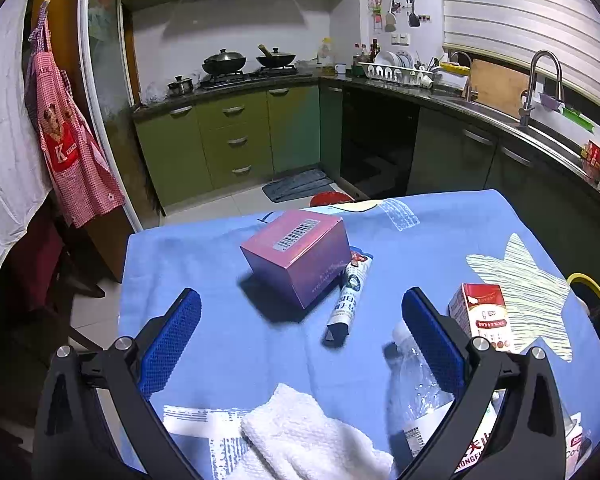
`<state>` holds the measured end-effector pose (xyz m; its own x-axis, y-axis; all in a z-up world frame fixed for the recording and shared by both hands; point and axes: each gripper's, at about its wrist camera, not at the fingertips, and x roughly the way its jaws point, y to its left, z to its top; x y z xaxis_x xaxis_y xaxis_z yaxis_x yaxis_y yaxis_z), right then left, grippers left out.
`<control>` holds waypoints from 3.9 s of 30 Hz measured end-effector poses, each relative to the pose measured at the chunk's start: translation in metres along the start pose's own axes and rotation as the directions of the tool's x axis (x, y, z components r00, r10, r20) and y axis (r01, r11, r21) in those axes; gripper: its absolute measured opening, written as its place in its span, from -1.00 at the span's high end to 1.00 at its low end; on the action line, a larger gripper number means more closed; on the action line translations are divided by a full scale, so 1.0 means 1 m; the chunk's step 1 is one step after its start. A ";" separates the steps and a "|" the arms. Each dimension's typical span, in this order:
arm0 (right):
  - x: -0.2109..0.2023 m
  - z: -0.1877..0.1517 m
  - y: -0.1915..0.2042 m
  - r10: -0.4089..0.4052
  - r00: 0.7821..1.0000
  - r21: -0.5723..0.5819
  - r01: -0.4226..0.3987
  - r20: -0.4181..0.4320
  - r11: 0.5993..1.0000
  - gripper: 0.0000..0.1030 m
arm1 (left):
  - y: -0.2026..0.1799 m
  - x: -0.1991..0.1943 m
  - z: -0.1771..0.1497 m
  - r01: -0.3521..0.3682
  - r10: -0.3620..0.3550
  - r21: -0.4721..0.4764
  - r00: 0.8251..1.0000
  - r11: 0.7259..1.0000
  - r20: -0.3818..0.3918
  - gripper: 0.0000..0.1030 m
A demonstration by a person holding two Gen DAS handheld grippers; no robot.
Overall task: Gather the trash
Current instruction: 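Carry the paper bucket to the yellow-rimmed bin and release it with the right gripper, then grasp the pink box with the left gripper, then carry the pink box over the bin and open the left gripper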
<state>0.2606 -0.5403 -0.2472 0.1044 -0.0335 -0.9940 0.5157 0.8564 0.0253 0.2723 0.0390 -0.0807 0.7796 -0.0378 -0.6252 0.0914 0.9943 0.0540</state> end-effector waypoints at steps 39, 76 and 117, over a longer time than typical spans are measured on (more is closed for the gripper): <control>-0.139 -0.096 0.065 0.249 0.946 -0.280 -0.186 0.209 0.942 0.06 | 0.035 0.160 0.064 0.469 -0.383 0.193 0.852 0.862 -0.358 -0.93; -0.135 -0.119 0.060 0.354 0.913 -0.319 -0.280 0.201 0.905 -0.10 | 0.019 0.102 0.065 0.411 -0.341 0.266 0.900 0.872 -0.273 -0.54; -0.182 -0.204 -0.093 0.345 0.856 -0.185 -0.295 0.385 0.938 -0.18 | -0.490 0.009 0.008 0.739 -0.510 0.468 0.674 0.485 -0.535 -0.74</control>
<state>0.0201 -0.5084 -0.0903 0.5949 0.0682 -0.8009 0.2953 0.9082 0.2967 0.2398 -0.4494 -0.1065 0.1473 -0.4797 -0.8650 0.9104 0.4076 -0.0710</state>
